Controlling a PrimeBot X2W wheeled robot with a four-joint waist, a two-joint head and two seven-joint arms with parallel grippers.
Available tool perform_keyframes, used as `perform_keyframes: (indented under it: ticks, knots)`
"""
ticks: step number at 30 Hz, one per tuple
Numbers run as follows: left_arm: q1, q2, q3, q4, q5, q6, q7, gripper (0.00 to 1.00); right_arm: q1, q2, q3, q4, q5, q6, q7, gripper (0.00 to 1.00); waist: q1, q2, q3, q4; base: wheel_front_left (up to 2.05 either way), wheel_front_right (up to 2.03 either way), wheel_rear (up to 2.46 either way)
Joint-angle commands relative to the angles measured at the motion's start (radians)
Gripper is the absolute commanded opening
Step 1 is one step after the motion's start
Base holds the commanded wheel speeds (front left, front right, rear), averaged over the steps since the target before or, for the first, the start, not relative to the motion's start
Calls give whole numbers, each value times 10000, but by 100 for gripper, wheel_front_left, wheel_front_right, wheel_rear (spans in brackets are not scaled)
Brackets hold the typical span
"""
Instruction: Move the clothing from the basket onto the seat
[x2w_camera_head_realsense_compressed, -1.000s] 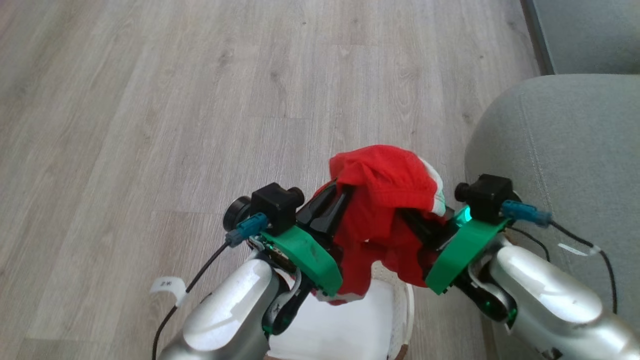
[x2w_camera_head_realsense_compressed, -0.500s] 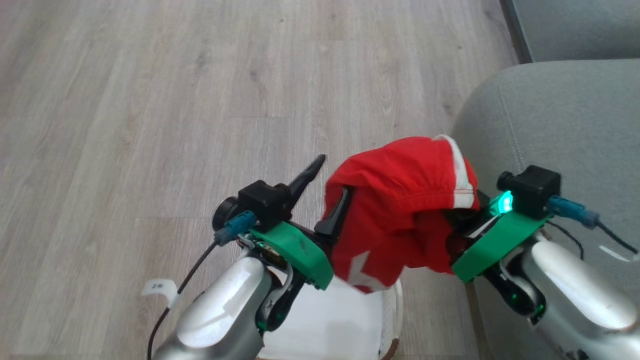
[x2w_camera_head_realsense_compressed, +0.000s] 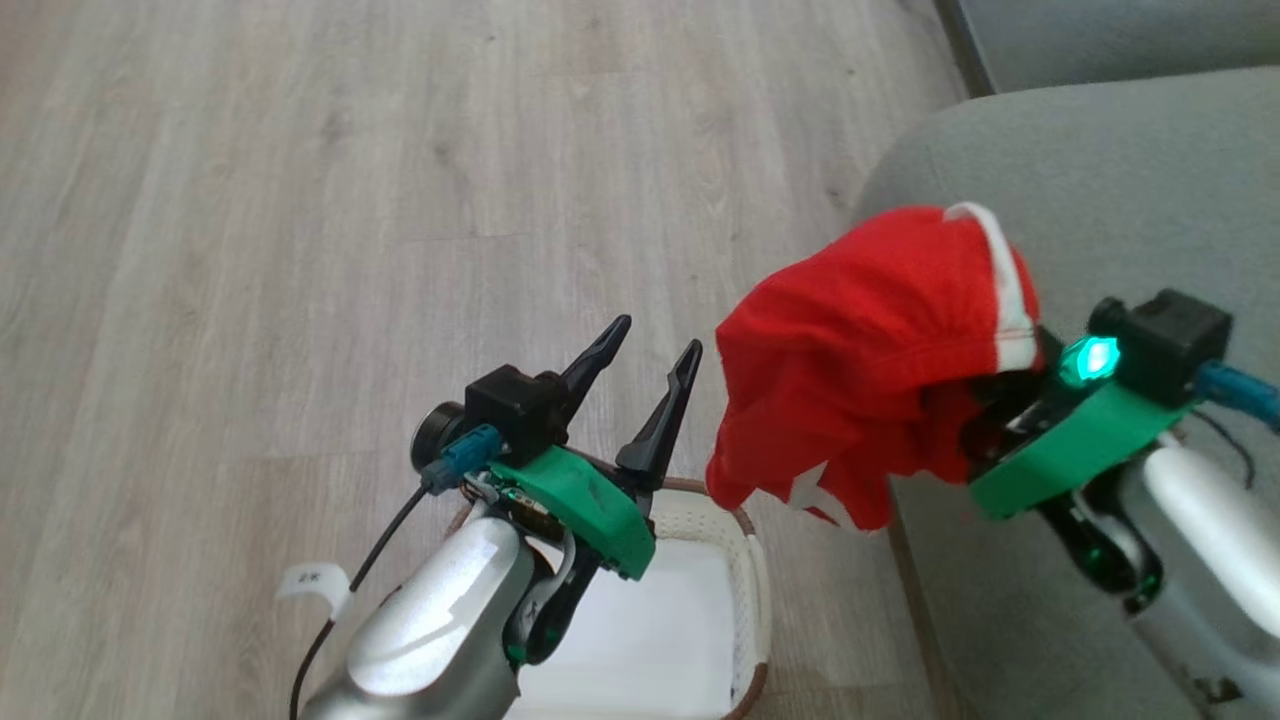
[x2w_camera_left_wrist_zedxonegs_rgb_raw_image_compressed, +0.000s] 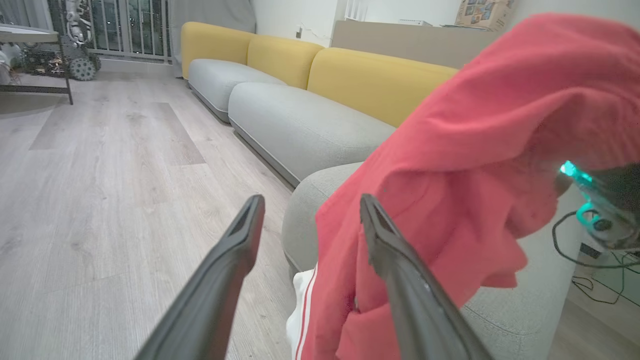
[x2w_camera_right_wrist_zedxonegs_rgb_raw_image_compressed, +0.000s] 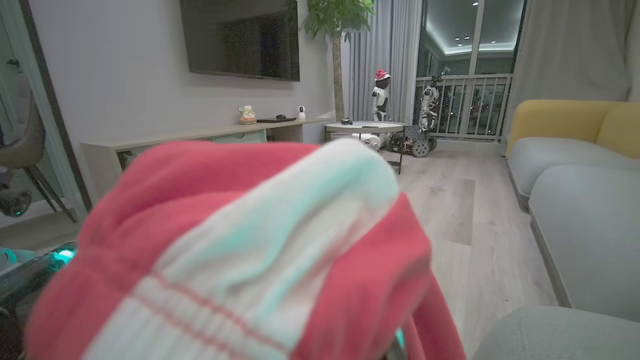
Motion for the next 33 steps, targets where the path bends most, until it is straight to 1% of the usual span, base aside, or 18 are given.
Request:
perform_keyframes:
  ticks: [1,5,7,16,24,33]
  knots:
    - [-235,122,394,-260,-78,33,-106,100,7,-275,-206,-431,-75,-2,-69,0,0,0,22,-192,0,0,0]
    - [-279,151,349,-285,-26,18,-143,100,57,-493,-628,-679,-194,-2,-69,0,0,0,58,-600,0,0,0]
    - [-304,155,336,-332,-8,1,-176,100,109,-620,-907,-838,-266,-2,-69,0,0,0,84,-962,0,0,0]
    - [-451,129,284,-437,92,-31,-255,100,367,-849,-1545,-1161,-343,-2,-69,0,0,0,231,-2117,0,0,0]
    - [-627,110,212,-394,309,-57,-307,100,547,-925,-1888,-1313,-398,-2,-69,0,0,0,397,-3028,0,0,0]
    - [-778,55,80,-220,473,-101,-330,100,743,-853,-2207,-1378,-462,-2,-69,0,0,0,555,-3841,0,0,0]
